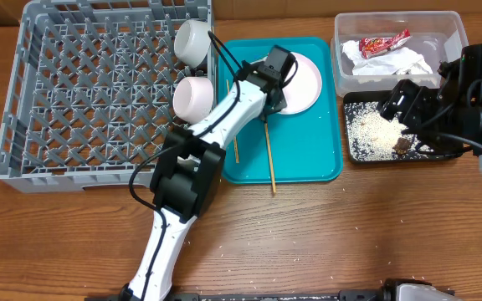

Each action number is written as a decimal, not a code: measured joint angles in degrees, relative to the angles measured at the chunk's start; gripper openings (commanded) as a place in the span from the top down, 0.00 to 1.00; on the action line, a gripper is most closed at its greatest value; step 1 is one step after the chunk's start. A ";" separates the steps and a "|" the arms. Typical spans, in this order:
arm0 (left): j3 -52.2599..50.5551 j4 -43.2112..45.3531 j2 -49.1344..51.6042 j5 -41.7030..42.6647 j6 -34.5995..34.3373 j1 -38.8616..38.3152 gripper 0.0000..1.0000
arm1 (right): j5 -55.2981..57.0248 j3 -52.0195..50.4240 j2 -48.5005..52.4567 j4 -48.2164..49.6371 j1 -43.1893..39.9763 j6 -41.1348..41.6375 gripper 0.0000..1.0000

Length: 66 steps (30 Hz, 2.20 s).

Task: Sort waste into correct bins and load items into the dishwasher
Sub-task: 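Lift the white plate off the teal tray toward the rack, then stand the white plate upright in the dish rack slots and release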

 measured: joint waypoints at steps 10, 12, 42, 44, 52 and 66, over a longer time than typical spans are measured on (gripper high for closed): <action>0.55 5.07 1.27 -0.92 0.55 3.52 0.96 | 0.00 0.00 0.02 -0.02 0.00 0.02 0.00; 0.72 5.40 1.36 -0.90 0.59 3.41 0.96 | 0.00 0.00 0.02 0.02 0.00 -0.02 0.00; 16.35 -3.10 -21.90 -42.97 56.30 10.86 0.96 | 0.00 0.00 0.02 0.00 0.00 0.00 0.00; 16.35 -2.64 -21.90 -44.81 57.44 14.60 0.96 | 0.02 0.00 0.02 0.00 0.00 0.02 0.00; 8.07 7.50 -21.90 -46.51 56.83 23.58 0.96 | 0.00 0.00 0.00 0.00 0.00 0.00 0.00; -9.66 27.89 -21.68 -44.98 64.52 22.99 0.96 | -0.02 0.00 0.02 0.00 0.02 0.02 0.00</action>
